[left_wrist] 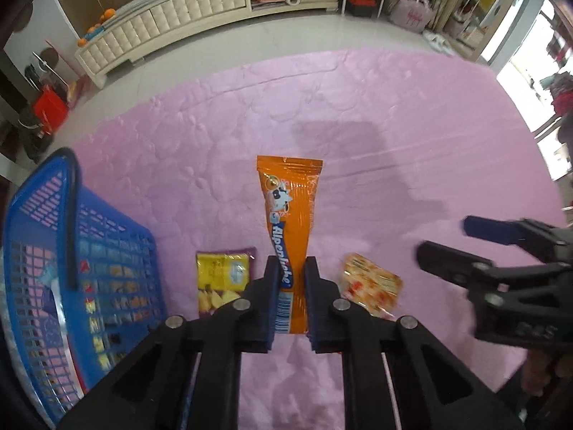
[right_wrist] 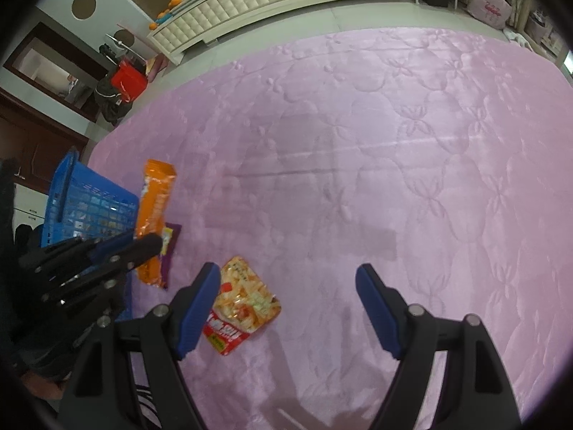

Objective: Organize snacks
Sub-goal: 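Carry the orange stick to the basket and release it with the left tool, then grasp the red noodle snack packet with the right tool, then carry the red noodle packet over the basket and open the right tool, then move the right tool to the purple-yellow chip bag and close on it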

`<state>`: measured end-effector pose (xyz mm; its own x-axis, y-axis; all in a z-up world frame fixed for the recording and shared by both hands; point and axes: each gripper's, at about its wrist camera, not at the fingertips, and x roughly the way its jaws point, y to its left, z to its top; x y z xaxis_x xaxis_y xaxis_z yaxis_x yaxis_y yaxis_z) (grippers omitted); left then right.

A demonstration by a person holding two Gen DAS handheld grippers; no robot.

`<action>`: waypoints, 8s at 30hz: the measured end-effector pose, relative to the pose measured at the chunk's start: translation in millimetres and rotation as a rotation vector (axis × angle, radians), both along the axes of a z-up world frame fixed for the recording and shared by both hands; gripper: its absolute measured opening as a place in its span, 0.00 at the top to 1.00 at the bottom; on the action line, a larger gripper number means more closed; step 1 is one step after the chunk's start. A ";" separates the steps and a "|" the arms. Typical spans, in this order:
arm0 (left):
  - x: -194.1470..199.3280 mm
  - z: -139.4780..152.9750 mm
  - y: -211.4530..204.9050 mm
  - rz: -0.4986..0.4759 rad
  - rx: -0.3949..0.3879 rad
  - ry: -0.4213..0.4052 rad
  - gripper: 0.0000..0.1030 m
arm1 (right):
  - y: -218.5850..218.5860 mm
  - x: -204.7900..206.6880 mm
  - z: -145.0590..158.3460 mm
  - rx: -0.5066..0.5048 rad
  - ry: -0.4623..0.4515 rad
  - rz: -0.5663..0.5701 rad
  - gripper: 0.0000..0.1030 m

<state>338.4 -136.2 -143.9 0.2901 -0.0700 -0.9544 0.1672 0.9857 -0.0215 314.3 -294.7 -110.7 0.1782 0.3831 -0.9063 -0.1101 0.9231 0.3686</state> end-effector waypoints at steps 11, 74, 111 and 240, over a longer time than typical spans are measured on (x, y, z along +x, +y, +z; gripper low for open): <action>-36.3 48.9 41.2 0.026 -0.061 -0.106 0.88 | 30.7 -25.0 27.6 -0.016 0.007 -0.015 0.21; -138.8 49.7 240.4 0.290 -0.116 -0.169 0.53 | 148.2 -58.5 -32.9 -0.193 0.071 -0.020 0.98; -147.7 31.6 235.3 0.234 -0.089 -0.179 0.47 | 239.6 -74.7 -63.9 -0.389 0.016 0.146 0.71; -64.2 43.8 228.6 0.227 0.020 -0.133 0.00 | 192.7 7.6 -59.3 -0.083 0.131 0.118 0.25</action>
